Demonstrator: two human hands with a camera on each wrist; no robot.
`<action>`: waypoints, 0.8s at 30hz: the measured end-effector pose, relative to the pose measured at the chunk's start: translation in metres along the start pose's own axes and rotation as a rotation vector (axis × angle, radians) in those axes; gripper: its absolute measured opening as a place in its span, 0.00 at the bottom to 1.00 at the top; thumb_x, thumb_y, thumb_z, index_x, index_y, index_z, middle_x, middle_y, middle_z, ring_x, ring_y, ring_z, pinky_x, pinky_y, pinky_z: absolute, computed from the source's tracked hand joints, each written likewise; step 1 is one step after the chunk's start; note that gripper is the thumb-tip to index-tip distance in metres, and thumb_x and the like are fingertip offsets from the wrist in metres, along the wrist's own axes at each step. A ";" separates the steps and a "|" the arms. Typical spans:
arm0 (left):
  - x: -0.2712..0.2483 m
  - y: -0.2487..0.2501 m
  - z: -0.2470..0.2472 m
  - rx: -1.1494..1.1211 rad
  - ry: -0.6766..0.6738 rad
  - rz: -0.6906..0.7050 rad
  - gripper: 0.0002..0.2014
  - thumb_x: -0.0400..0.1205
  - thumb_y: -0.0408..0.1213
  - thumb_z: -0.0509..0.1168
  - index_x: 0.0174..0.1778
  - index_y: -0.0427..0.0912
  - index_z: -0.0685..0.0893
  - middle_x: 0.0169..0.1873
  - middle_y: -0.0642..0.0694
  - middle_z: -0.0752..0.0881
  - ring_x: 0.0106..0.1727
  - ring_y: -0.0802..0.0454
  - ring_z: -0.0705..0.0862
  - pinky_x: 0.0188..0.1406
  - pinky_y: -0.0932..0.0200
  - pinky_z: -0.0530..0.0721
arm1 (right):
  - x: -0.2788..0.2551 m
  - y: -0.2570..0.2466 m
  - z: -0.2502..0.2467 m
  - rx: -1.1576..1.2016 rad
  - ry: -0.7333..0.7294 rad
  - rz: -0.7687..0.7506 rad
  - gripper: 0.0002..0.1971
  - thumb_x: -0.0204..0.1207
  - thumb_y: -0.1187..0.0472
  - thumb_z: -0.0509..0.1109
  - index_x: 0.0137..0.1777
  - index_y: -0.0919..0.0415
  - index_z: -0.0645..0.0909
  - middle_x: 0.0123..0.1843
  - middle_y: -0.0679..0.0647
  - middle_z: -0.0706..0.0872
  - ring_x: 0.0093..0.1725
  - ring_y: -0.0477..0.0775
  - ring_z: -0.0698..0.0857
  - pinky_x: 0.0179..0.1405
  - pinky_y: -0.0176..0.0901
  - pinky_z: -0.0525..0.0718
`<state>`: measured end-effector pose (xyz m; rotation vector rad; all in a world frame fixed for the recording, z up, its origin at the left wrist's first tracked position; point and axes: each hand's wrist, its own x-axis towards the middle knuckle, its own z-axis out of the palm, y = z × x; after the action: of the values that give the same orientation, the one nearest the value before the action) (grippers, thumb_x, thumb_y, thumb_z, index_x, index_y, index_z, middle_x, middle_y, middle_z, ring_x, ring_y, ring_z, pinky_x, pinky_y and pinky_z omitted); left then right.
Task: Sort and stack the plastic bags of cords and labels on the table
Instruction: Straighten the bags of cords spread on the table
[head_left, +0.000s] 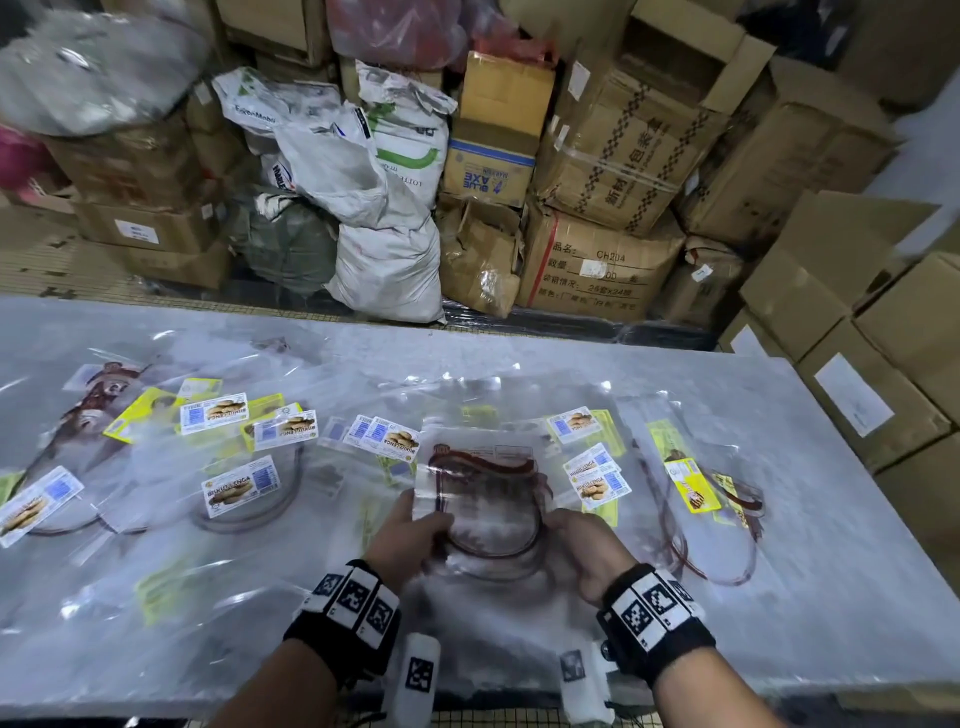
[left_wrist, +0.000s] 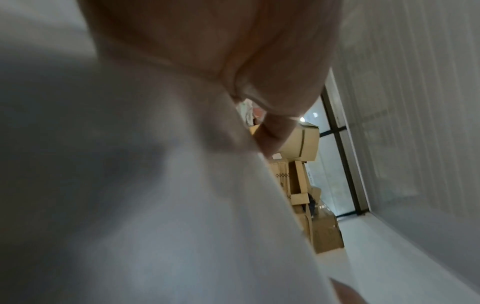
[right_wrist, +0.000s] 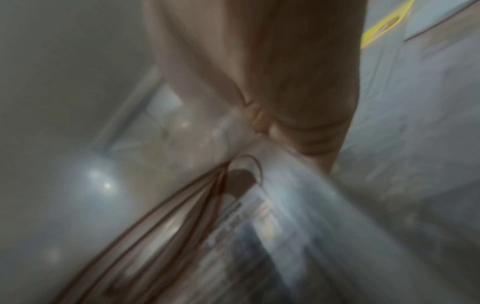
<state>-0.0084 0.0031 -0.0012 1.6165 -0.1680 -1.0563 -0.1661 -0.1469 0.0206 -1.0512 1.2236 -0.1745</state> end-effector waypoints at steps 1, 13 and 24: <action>-0.001 0.001 -0.001 0.001 -0.022 -0.001 0.20 0.74 0.25 0.71 0.61 0.36 0.76 0.25 0.40 0.81 0.21 0.47 0.77 0.17 0.61 0.70 | -0.003 0.000 -0.001 -0.001 -0.025 0.010 0.13 0.83 0.68 0.60 0.36 0.60 0.76 0.23 0.53 0.80 0.19 0.49 0.77 0.15 0.37 0.71; -0.017 0.010 0.012 -0.083 -0.175 0.221 0.30 0.79 0.14 0.60 0.65 0.56 0.75 0.35 0.40 0.91 0.32 0.48 0.89 0.27 0.60 0.85 | -0.010 -0.001 -0.017 0.185 -0.205 -0.323 0.18 0.81 0.76 0.62 0.67 0.62 0.80 0.55 0.59 0.92 0.52 0.56 0.91 0.47 0.45 0.88; 0.002 0.045 0.098 0.187 -0.265 0.345 0.45 0.80 0.30 0.69 0.83 0.65 0.50 0.54 0.53 0.84 0.35 0.58 0.83 0.33 0.65 0.81 | -0.014 -0.032 -0.106 0.165 -0.100 -0.422 0.25 0.80 0.78 0.62 0.70 0.53 0.79 0.56 0.58 0.91 0.48 0.54 0.92 0.44 0.44 0.88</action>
<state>-0.0568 -0.0836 0.0404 1.5349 -0.7163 -1.0009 -0.2462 -0.2152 0.0574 -1.1481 0.8702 -0.5339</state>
